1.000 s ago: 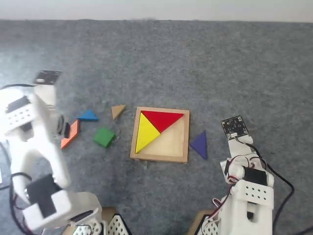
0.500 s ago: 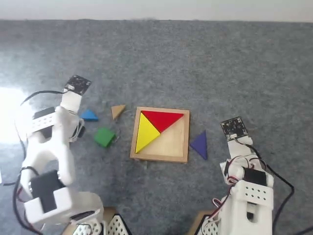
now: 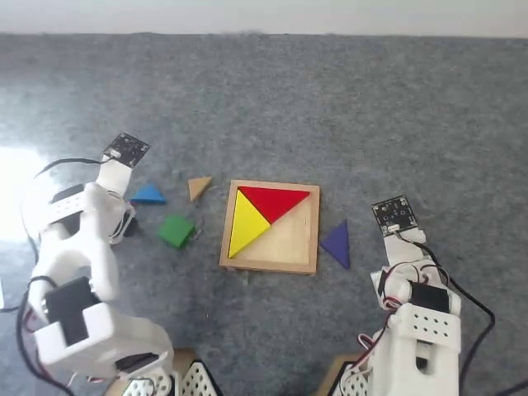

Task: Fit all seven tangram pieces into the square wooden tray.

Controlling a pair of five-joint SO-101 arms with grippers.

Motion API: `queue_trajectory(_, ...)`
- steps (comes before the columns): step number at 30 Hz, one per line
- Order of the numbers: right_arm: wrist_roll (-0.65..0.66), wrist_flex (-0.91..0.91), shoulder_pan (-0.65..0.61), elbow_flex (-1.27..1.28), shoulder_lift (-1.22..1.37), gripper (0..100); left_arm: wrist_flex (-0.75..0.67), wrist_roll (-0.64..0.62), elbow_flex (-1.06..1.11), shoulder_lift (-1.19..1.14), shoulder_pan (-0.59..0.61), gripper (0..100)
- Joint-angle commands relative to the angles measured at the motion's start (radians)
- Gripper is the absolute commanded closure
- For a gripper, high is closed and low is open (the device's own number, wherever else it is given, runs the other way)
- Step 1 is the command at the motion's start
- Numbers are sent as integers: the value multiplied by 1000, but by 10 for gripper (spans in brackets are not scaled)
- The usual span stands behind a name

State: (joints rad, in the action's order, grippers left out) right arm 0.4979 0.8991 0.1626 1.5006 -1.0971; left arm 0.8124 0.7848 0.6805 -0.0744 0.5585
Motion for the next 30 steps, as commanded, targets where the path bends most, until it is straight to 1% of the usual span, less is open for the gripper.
queue_trajectory(1,6,-18,-8,-5,-1,783,98,77,-48,-32,23,833)
queue_trajectory(6,6,-18,-8,-5,-1,783,272,130,-104,-61,28,840)
queue_trajectory(10,6,-18,-8,-5,-1,783,439,130,-163,-91,20,871)
queue_trajectory(12,6,-18,-8,-5,-1,783,526,84,-202,-98,20,874)
queue_trajectory(15,6,-18,-8,-5,-1,783,608,-48,-249,-100,20,872)
queue_trajectory(17,6,-18,-8,-5,-1,783,621,-141,-262,-100,14,870)
queue_trajectory(18,6,-18,-8,-5,-1,783,603,-183,-265,-97,6,870)
queue_trajectory(21,6,-18,-8,-5,-1,783,480,-262,-283,-91,0,870)
queue_trajectory(24,6,-18,-8,-5,-1,783,425,-299,-311,-91,0,867)
queue_trajectory(28,6,-18,-8,-5,-1,783,425,-304,-335,-89,5,827)
queue_trajectory(30,6,-18,-8,-5,-1,783,456,-304,-348,-89,5,823)
